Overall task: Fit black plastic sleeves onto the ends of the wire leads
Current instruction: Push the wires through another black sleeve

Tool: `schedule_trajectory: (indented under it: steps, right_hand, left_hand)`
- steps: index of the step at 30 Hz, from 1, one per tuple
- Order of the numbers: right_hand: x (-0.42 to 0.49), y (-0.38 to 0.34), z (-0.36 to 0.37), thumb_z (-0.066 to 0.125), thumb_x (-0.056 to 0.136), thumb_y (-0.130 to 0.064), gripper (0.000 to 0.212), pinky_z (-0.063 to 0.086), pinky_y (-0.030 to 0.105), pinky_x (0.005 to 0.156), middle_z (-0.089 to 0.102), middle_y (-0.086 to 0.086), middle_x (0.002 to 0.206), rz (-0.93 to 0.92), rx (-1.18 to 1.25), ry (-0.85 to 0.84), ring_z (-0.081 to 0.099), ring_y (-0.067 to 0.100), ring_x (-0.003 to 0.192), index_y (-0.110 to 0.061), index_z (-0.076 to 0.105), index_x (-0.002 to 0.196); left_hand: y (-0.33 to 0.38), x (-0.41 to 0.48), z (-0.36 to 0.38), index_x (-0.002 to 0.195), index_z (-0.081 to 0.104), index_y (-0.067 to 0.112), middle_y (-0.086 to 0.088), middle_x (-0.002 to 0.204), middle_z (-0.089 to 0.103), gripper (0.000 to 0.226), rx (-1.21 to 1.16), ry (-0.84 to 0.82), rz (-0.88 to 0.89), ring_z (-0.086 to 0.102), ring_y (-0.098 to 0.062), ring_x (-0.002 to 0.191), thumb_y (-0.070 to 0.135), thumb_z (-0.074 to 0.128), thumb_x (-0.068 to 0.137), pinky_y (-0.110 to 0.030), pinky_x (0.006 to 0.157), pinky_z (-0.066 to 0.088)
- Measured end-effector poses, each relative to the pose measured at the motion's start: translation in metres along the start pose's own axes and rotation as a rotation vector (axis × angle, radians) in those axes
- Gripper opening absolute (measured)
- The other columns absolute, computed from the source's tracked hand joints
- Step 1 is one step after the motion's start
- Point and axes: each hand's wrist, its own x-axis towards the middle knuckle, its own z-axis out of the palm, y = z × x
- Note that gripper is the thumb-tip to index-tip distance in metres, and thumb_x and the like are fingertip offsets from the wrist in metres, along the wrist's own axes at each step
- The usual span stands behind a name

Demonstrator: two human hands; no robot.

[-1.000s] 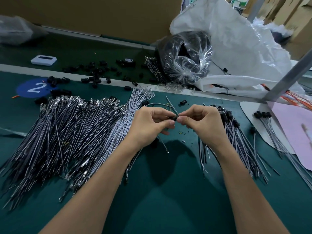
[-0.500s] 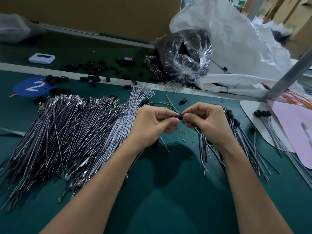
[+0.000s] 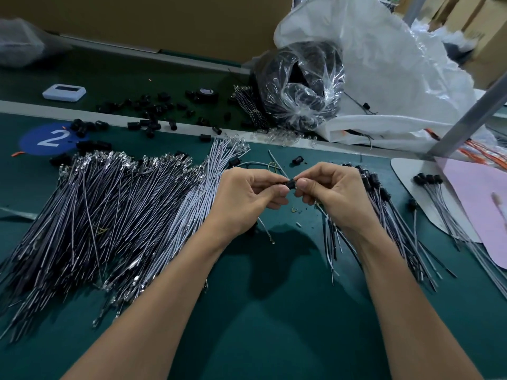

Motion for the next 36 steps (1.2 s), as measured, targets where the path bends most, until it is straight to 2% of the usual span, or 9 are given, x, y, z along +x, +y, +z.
schedule_trajectory:
  steps: [6,15,18,23,27,31,36]
  right_hand:
    - [0.001,0.002,0.001,0.068,0.085,0.005,0.012,0.049,0.019,0.053,0.068,0.001,0.058,0.024,-0.023,0.045,0.059,0.010,0.051,-0.005,0.069,0.079]
    - [0.000,0.001,-0.002,0.068,0.083,0.008,0.022,0.051,0.018,0.059,0.070,-0.002,0.062,-0.076,-0.022,-0.005,0.063,0.008,0.056,-0.014,0.070,0.079]
    - [0.000,0.001,-0.001,0.067,0.083,0.008,0.022,0.050,0.018,0.058,0.070,-0.002,0.061,-0.080,-0.002,-0.019,0.062,0.008,0.055,-0.013,0.069,0.079]
    - [-0.001,0.002,0.002,0.068,0.081,0.010,0.018,0.050,0.018,0.057,0.070,0.000,0.062,-0.081,0.092,-0.005,0.063,0.008,0.055,-0.008,0.070,0.081]
    - [-0.002,0.003,0.004,0.072,0.075,-0.004,0.008,0.051,0.019,0.057,0.072,0.002,0.065,-0.067,0.182,-0.010,0.063,0.011,0.055,-0.007,0.072,0.083]
    - [-0.003,0.004,0.004,0.070,0.075,-0.011,0.013,0.051,0.020,0.060,0.072,0.003,0.069,-0.059,0.260,-0.011,0.062,0.011,0.058,-0.010,0.074,0.087]
    - [-0.006,0.006,0.017,0.066,0.085,0.003,0.017,0.050,0.018,0.062,0.070,-0.006,0.065,-0.136,0.186,0.072,0.061,0.006,0.059,-0.012,0.071,0.091]
  left_hand:
    - [-0.003,0.000,0.004,0.098,0.073,0.009,-0.003,0.075,0.073,0.020,0.011,0.036,0.020,0.074,-0.013,0.068,-0.005,0.070,0.083,-0.023,0.065,0.059]
    - [-0.002,0.000,0.004,0.093,0.073,0.015,0.007,0.071,0.073,0.021,-0.017,0.014,0.026,0.074,-0.015,0.067,-0.003,0.071,0.084,-0.025,0.063,0.060]
    - [0.000,0.000,0.003,0.087,0.073,0.018,0.004,0.068,0.074,0.021,-0.033,-0.012,-0.001,0.074,-0.018,0.065,-0.002,0.071,0.084,-0.027,0.062,0.060]
    - [0.002,0.001,0.002,0.092,0.073,0.011,0.000,0.068,0.073,0.018,-0.109,-0.017,-0.019,0.074,-0.019,0.064,-0.005,0.070,0.084,-0.026,0.061,0.059]
    - [0.004,0.001,0.002,0.095,0.072,0.009,-0.008,0.071,0.073,0.019,-0.155,-0.011,-0.009,0.074,-0.020,0.066,-0.006,0.069,0.083,-0.026,0.061,0.060]
    - [0.006,0.001,0.001,0.092,0.072,0.010,-0.003,0.071,0.075,0.017,-0.205,-0.010,-0.026,0.074,-0.020,0.067,-0.005,0.068,0.085,-0.026,0.061,0.060]
    - [0.007,0.000,0.002,0.090,0.071,0.006,-0.004,0.070,0.074,0.012,-0.265,0.029,-0.071,0.074,-0.018,0.066,-0.004,0.066,0.086,-0.023,0.059,0.058]
